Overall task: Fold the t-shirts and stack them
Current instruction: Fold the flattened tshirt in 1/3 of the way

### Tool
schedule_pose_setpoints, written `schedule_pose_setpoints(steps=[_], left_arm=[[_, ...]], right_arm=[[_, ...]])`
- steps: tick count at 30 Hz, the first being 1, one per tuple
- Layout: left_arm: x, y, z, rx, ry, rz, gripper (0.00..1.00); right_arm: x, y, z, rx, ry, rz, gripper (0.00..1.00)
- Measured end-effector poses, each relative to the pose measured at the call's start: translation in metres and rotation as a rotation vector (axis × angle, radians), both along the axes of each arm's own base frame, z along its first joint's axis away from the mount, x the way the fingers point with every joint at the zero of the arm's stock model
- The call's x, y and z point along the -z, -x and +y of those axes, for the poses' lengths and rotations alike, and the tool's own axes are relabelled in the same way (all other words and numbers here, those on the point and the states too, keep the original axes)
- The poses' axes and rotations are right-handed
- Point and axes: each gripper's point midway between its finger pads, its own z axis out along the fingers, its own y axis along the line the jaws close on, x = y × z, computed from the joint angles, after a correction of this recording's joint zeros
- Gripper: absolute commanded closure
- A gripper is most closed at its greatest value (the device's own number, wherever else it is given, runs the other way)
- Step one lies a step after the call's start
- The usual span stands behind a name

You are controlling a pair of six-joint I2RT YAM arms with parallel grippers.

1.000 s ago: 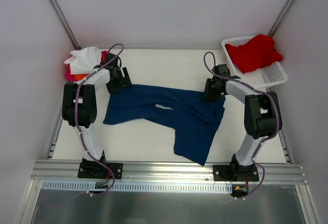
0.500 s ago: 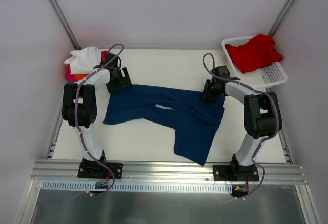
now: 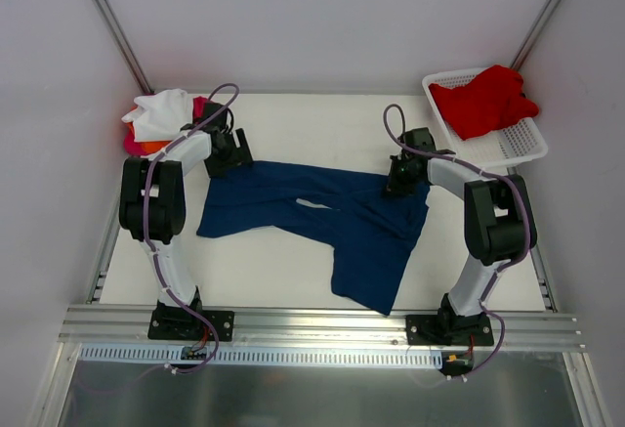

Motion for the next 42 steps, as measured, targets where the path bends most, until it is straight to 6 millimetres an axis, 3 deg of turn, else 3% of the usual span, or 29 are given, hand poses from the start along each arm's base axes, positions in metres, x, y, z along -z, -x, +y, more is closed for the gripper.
schedule_pose_setpoints(steps=[7, 14, 17, 29, 33, 40, 41, 42], left_arm=[[0.000, 0.000, 0.000, 0.001, 0.000, 0.000, 0.21], [0.002, 0.000, 0.000, 0.001, 0.000, 0.003, 0.21], [0.005, 0.001, 0.000, 0.001, -0.001, 0.011, 0.21], [0.012, 0.002, 0.000, 0.001, -0.003, 0.030, 0.21], [0.013, 0.002, 0.000, 0.001, -0.003, 0.030, 0.21], [0.013, 0.002, 0.000, 0.002, -0.004, 0.030, 0.21], [0.013, 0.002, 0.000, 0.002, -0.004, 0.030, 0.21], [0.013, 0.002, 0.000, 0.002, -0.004, 0.030, 0.21]], right_arm=[[-0.014, 0.002, 0.000, -0.004, 0.010, -0.031, 1.00], [-0.084, 0.016, 0.006, -0.025, 0.014, -0.220, 1.00], [-0.102, 0.029, 0.008, -0.036, 0.006, -0.278, 1.00], [-0.060, 0.104, 0.014, -0.096, 0.034, -0.155, 1.00], [-0.059, 0.121, 0.024, -0.128, 0.026, -0.155, 1.00], [-0.063, 0.134, 0.040, -0.169, 0.010, -0.169, 0.99], [-0.062, 0.137, 0.042, -0.174, 0.009, -0.165, 0.97], [-0.060, 0.139, 0.043, -0.177, 0.010, -0.159, 0.84]])
